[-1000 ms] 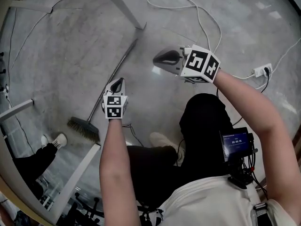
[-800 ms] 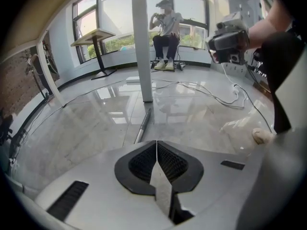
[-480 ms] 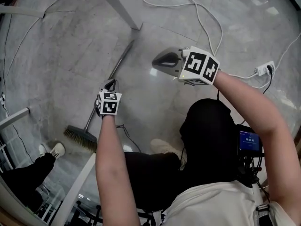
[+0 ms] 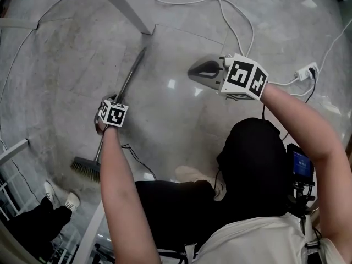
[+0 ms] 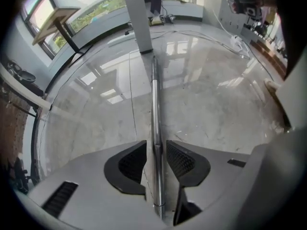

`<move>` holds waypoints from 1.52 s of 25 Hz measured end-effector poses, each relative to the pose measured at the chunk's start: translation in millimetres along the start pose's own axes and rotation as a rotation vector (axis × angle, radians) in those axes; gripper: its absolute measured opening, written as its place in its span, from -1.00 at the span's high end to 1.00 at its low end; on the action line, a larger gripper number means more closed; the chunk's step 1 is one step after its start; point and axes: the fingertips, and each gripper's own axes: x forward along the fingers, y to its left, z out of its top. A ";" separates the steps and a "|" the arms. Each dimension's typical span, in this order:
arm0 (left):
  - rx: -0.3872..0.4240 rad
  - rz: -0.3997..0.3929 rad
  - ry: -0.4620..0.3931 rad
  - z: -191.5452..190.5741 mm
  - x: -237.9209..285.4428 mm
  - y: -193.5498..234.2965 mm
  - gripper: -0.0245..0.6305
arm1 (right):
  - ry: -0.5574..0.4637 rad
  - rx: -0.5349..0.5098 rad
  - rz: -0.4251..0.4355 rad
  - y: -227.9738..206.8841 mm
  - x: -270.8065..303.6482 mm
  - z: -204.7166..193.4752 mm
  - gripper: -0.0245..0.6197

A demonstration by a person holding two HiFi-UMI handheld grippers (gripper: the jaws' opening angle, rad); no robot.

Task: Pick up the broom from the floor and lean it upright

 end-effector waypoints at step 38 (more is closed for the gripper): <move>-0.149 0.126 -0.459 54.9 -423.4 -102.2 0.70 | 0.012 0.154 0.055 142.2 -216.6 186.1 0.86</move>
